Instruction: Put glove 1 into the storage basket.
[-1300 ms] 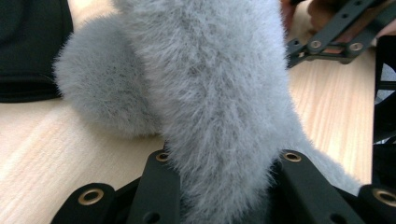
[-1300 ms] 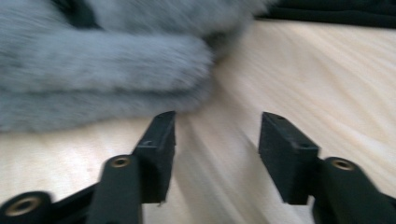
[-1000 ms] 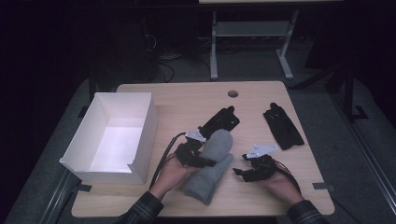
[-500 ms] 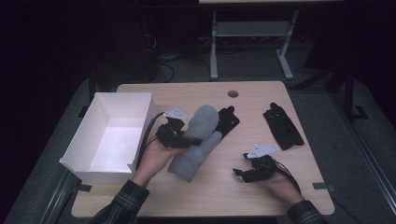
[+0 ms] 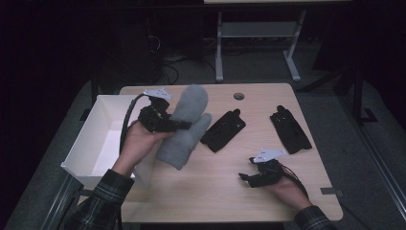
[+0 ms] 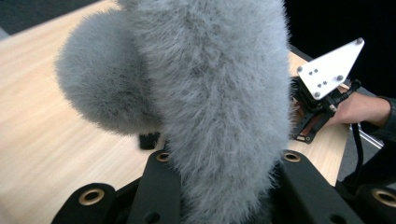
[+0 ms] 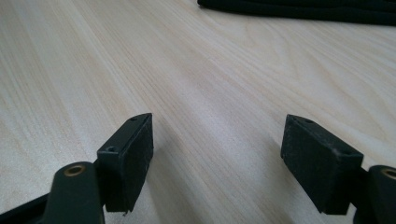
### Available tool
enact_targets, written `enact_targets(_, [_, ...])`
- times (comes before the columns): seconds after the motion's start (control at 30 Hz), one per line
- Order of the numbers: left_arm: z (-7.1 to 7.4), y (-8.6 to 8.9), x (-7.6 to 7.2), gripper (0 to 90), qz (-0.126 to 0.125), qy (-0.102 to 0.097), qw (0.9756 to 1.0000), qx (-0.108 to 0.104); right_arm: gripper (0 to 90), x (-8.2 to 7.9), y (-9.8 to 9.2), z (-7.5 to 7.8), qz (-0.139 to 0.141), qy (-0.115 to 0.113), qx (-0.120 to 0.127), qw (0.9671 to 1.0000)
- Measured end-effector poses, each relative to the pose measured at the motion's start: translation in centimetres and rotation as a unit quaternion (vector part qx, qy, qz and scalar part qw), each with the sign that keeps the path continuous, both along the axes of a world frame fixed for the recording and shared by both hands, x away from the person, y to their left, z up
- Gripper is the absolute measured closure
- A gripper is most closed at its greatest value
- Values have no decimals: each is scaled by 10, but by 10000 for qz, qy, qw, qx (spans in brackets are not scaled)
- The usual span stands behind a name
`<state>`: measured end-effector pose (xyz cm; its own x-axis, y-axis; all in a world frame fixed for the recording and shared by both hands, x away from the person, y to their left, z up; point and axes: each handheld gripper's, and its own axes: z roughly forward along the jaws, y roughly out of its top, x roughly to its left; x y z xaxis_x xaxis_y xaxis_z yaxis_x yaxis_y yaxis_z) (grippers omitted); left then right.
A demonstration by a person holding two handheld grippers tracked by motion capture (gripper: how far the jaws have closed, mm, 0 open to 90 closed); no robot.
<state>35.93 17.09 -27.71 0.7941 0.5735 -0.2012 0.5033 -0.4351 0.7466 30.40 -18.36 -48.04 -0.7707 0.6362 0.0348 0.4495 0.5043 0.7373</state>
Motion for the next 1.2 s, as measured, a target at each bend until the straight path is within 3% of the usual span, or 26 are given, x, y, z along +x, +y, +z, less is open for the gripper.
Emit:
enact_targets(0.37, [33, 44, 3, 720, 407, -173, 9990, 116, 252, 0, 0, 0, -1, 2, 0, 10000])
enact_targets(0.73, [45, 106, 4, 720, 1002, -167, 9948, 44, 252, 0, 0, 0, -8, -1, -1, 10000])
enact_targets(1.0, [38, 149, 4, 720, 1478, -93, 9889, 96, 253, 0, 0, 0, -14, -1, -1, 10000])
enact_targets(1.2, [14, 169, 6, 720, 1674, 129, 9856, 199, 253, 0, 0, 0, -16, -2, 0, 10000])
